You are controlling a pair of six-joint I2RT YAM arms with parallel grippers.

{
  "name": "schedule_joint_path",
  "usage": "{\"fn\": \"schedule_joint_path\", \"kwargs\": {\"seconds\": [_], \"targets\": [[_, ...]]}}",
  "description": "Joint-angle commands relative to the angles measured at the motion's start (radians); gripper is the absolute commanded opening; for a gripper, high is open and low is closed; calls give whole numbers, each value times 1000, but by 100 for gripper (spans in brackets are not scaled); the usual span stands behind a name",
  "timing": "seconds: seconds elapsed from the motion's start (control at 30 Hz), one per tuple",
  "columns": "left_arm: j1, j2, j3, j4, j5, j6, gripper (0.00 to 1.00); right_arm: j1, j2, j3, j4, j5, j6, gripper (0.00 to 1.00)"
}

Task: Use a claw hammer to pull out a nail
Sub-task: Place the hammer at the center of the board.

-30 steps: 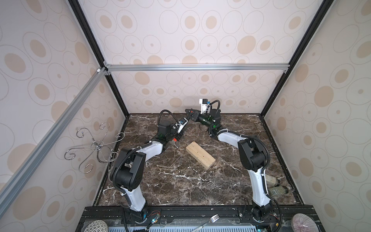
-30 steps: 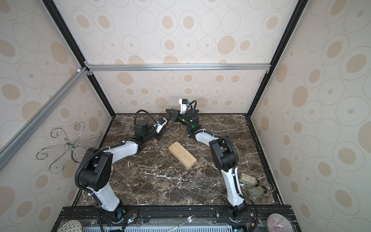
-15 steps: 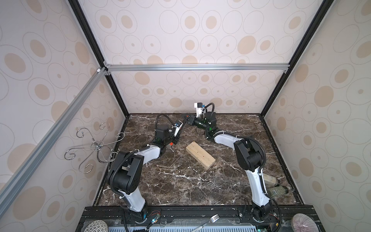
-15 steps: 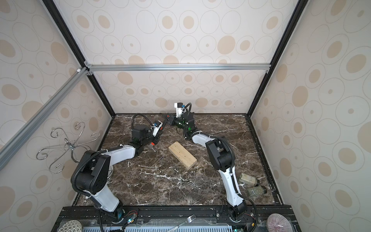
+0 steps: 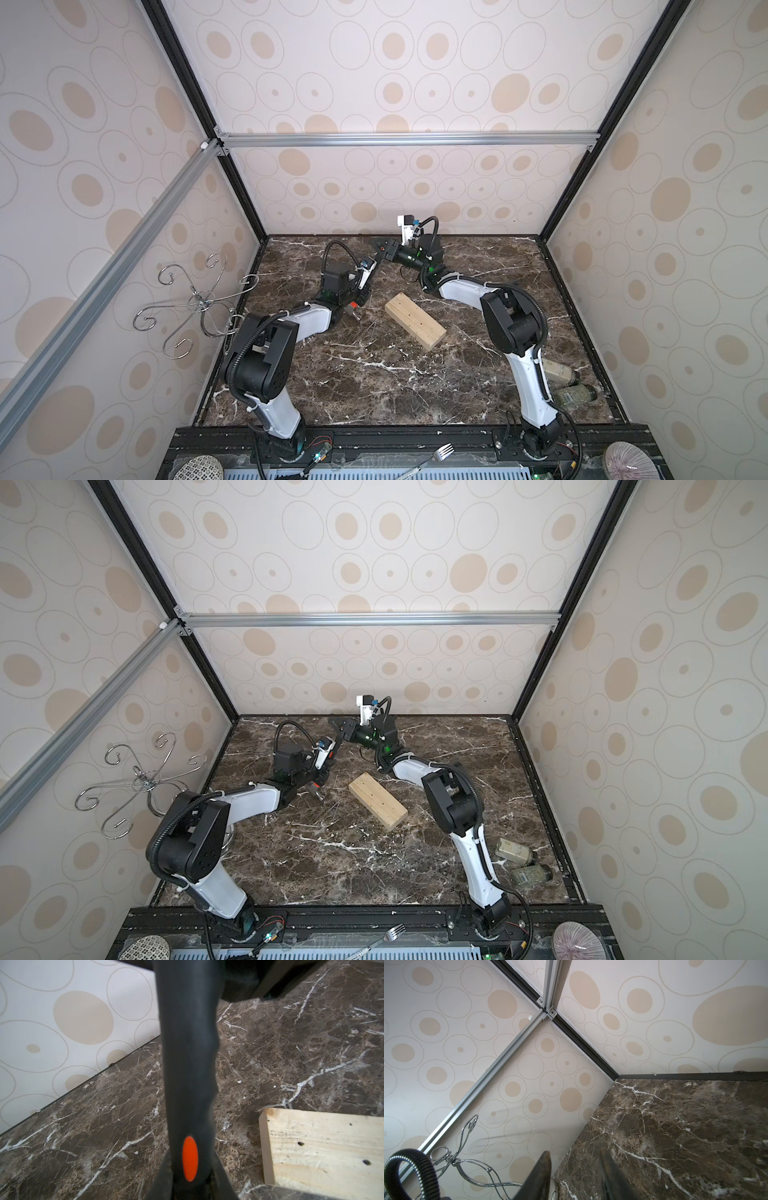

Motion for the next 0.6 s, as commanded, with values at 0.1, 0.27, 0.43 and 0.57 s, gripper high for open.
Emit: {"fn": "schedule_joint_path", "kwargs": {"seconds": [0.1,0.27,0.43,0.57], "targets": [[3,51,67,-104,-42,-6,6,-2,-101,14,-17,14,-141,57],[4,86,109,-136,-58,-4,6,-39,-170,12,-123,46,-270,65],[6,147,187,-214,-113,-9,5,-96,-243,-47,-132,106,-313,69],[10,201,254,-278,-111,8,6,-118,-310,-81,-175,118,-387,69]]}}
